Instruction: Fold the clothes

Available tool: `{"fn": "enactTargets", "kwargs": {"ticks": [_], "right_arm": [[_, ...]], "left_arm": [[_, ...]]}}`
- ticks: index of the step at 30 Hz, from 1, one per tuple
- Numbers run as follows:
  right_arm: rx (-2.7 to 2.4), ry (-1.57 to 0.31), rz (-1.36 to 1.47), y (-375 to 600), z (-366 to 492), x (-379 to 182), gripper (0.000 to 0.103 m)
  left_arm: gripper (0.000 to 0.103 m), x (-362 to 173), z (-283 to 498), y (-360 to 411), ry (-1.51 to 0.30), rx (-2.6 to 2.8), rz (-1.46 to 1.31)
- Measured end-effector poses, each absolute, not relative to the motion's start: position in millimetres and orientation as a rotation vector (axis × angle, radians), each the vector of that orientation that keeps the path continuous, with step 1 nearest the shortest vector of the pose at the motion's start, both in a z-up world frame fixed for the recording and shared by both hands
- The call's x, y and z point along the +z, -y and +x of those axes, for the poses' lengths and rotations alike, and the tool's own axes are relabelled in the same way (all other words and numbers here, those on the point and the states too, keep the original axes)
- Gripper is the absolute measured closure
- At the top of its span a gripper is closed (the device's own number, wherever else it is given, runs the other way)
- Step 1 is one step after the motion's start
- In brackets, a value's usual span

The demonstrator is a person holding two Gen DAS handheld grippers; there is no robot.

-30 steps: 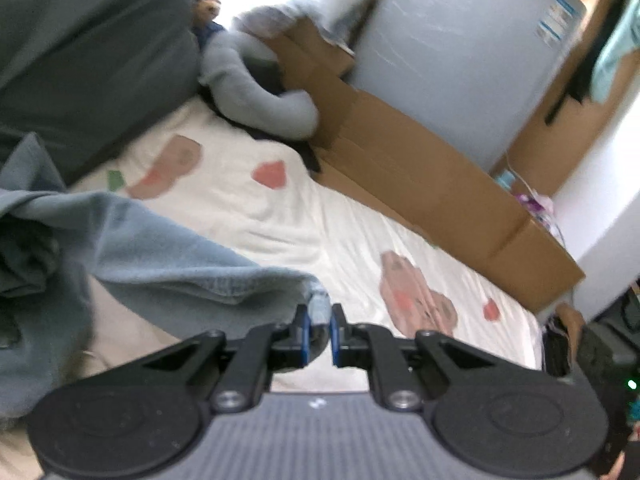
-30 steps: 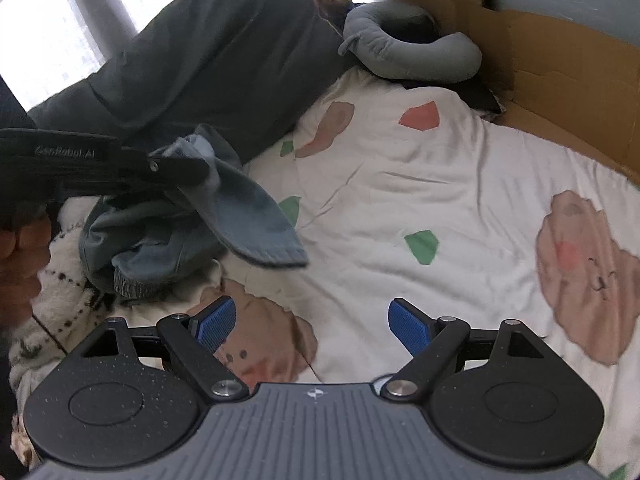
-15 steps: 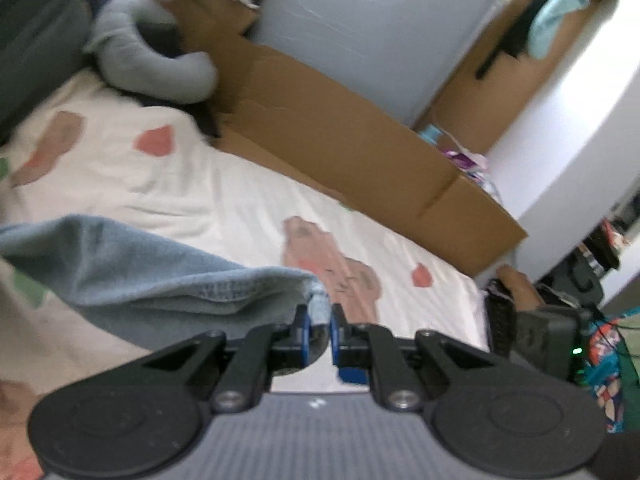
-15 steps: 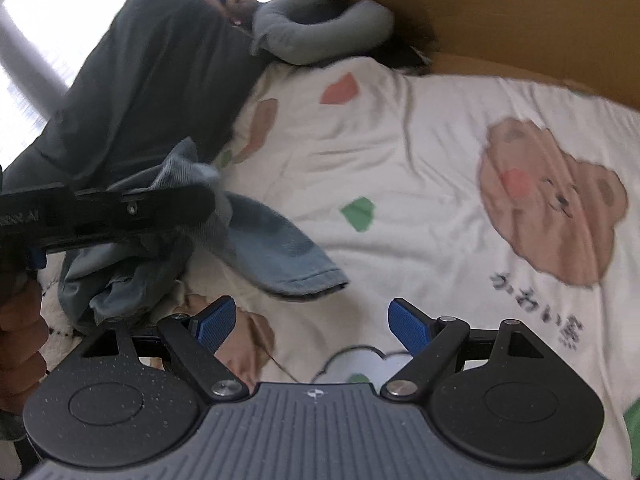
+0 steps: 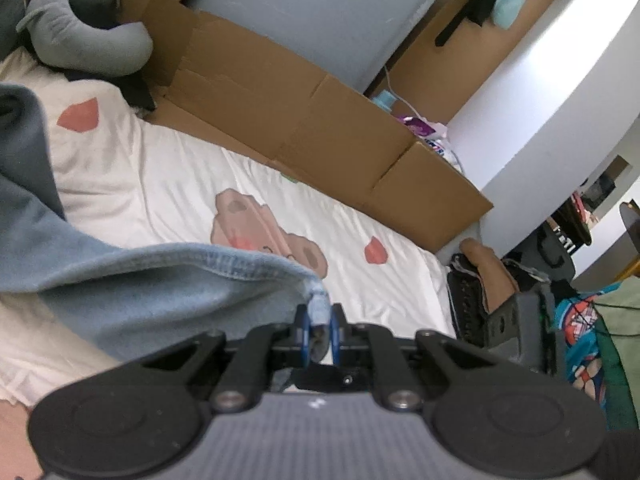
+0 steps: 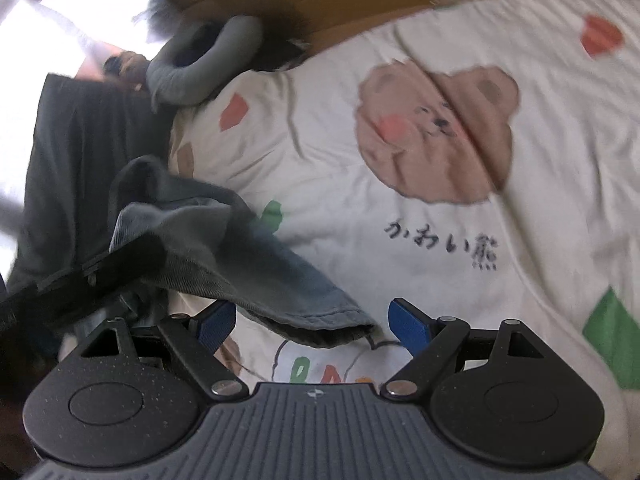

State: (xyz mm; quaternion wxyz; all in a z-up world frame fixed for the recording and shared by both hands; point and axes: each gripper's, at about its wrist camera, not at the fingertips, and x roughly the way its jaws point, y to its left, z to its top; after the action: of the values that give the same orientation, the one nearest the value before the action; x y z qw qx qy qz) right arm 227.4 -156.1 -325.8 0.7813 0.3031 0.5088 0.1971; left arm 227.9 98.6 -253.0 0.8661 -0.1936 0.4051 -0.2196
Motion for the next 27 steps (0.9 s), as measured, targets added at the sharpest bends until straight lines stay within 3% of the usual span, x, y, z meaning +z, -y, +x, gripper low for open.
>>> {"fn": "enactTargets", "kwargs": {"ticks": [6, 17, 19, 20, 21, 24, 27], "right_arm": [[0.441, -1.140, 0.772, 165, 224, -337, 0.016], [0.551, -1.019, 0.554, 135, 215, -318, 0.018], [0.556, -1.004, 0.558, 135, 216, -318, 0.035], [0.559, -0.999, 0.561, 136, 217, -318, 0.057], [0.562, -0.994, 0.563, 137, 218, -318, 0.087], [0.539, -0.968, 0.560, 141, 216, -318, 0.099], [0.502, -0.949, 0.554, 148, 216, -317, 0.100]], "left_arm": [[0.093, -261, 221, -99, -0.870, -0.442, -0.420], [0.093, -258, 216, -90, -0.880, -0.488, -0.483], [0.093, -257, 217, -89, -0.883, -0.494, -0.493], [0.093, -257, 217, -88, -0.885, -0.496, -0.497], [0.092, -257, 217, -88, -0.889, -0.497, -0.498], [0.090, -259, 217, -90, -0.918, -0.490, -0.508], [0.083, -256, 210, -102, -0.919, -0.465, -0.489]]}}
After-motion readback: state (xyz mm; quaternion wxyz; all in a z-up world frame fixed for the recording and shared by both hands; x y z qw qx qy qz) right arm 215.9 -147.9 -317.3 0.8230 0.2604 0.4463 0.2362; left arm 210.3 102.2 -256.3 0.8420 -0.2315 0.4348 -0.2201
